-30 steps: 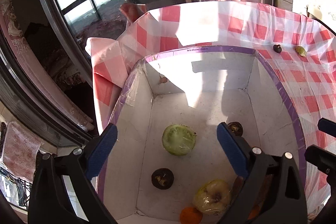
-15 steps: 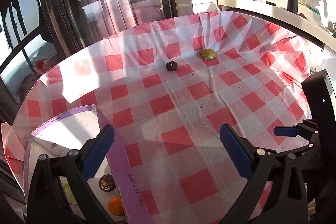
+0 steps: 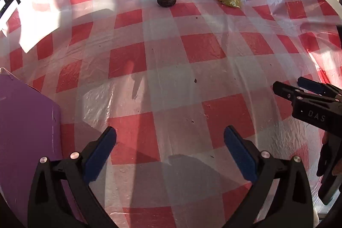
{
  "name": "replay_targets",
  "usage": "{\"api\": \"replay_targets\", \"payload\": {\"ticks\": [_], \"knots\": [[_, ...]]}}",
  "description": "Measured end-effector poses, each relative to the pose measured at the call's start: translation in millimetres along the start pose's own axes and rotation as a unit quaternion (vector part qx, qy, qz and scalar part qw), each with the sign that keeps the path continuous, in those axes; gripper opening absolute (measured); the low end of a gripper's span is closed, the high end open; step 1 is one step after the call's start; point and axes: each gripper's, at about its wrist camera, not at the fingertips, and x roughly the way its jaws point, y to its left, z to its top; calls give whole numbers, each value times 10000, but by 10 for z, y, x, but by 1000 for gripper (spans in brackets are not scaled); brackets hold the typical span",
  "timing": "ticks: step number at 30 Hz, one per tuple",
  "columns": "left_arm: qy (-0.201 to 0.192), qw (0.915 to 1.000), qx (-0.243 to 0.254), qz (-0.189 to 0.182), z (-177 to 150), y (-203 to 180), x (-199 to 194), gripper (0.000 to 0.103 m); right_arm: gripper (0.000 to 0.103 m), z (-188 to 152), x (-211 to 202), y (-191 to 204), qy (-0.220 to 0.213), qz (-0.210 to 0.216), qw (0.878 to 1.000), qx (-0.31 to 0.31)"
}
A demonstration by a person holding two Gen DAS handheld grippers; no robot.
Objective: Organize fruits
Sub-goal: 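Grasp the mangosteen with the left tool while the right grasps the wrapped pomelo half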
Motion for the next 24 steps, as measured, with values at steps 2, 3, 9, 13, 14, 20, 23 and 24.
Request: {"api": "replay_targets", "payload": {"ticks": [2, 3, 9, 13, 14, 20, 23, 24], "knots": [[-90, 9998, -103, 118, 198, -9, 92, 101, 80, 310, 178, -34, -197, 28, 9994, -270], [-142, 9996, -146, 178, 287, -11, 138, 101, 80, 449, 259, -47, -270, 31, 9989, -383], [-259, 9976, -494, 399, 854, 55, 454, 101, 80, 1251, 695, -111, -551, 162, 9949, -828], [-344, 9967, -663, 312, 1213, 130, 650, 101, 81, 1599, 889, -101, -663, 304, 9923, -1003], [-369, 9968, -646, 298, 1302, 139, 703, 101, 82, 1653, 923, -94, -705, 331, 9915, -1045], [-555, 9965, -549, 309, 1763, 176, 995, 101, 87, 1766, 996, -86, -724, 477, 9899, -1120], [-676, 9954, -636, 243, 1967, 208, 1096, 101, 85, 1776, 996, -102, -728, 494, 9902, -1085], [-701, 9950, -669, 247, 2027, 217, 1124, 101, 85, 1783, 1002, -111, -726, 497, 9903, -1076]]}}
